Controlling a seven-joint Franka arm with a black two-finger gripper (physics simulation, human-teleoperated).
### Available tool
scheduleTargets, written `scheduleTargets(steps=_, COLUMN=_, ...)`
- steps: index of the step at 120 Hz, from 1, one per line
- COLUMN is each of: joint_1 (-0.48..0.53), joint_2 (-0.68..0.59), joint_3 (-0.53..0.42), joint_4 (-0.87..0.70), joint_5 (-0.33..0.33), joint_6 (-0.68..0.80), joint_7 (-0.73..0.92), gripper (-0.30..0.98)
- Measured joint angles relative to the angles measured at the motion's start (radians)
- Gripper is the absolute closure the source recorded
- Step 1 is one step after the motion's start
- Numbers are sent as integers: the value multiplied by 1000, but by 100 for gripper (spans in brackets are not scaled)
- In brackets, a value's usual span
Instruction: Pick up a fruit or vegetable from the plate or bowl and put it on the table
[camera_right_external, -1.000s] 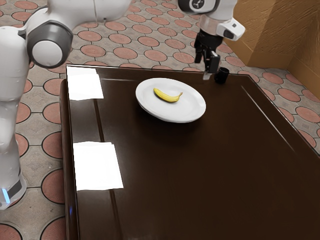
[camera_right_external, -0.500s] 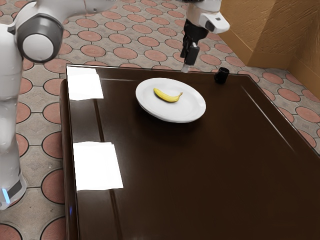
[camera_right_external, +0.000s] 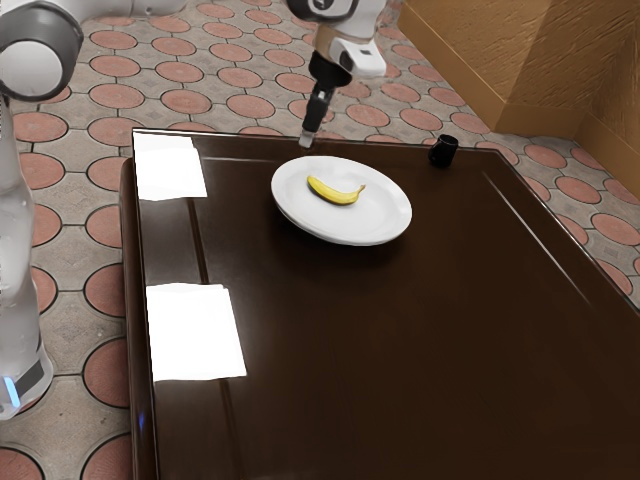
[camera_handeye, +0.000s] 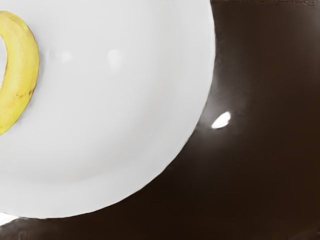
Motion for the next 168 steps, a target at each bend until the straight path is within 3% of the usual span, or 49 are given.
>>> scheduleTargets(steps=10, joint_1=59, joint_2=3, joint_3=65, joint_4=-1, joint_5=0, joint_6=18, joint_7=32, gripper=0)
scheduleTargets(steps=26, joint_1=120, joint_2=19, joint_3=83, joint_4=-5, joint_5=-2, joint_6=57, joint_7=74, gripper=0)
scheduleTargets(steps=64, joint_1=-20, joint_2=80, joint_3=184, joint_4=-64, joint_5=-26, joint_6=176, joint_7=143, gripper=0)
scheduleTargets(steps=80, joint_1=4, joint_2=125, joint_3=189, joint_4=-77, joint_5=-55, joint_6=222, joint_7=163, gripper=0)
scheduleTargets(steps=103, joint_1=141, joint_2=186, joint_3=190, joint_4=-85, joint_5=-90, joint_6=274, joint_7=186, gripper=0)
scheduleTargets(steps=140, joint_1=125, joint_2=214, joint_3=175, joint_4=-76, joint_5=-136, joint_6=341, joint_7=216, gripper=0)
scheduleTargets(steps=168, joint_1=111, joint_2=310, joint_3=150, joint_4=-10, joint_5=-170, joint_6=374, joint_7=229, gripper=0)
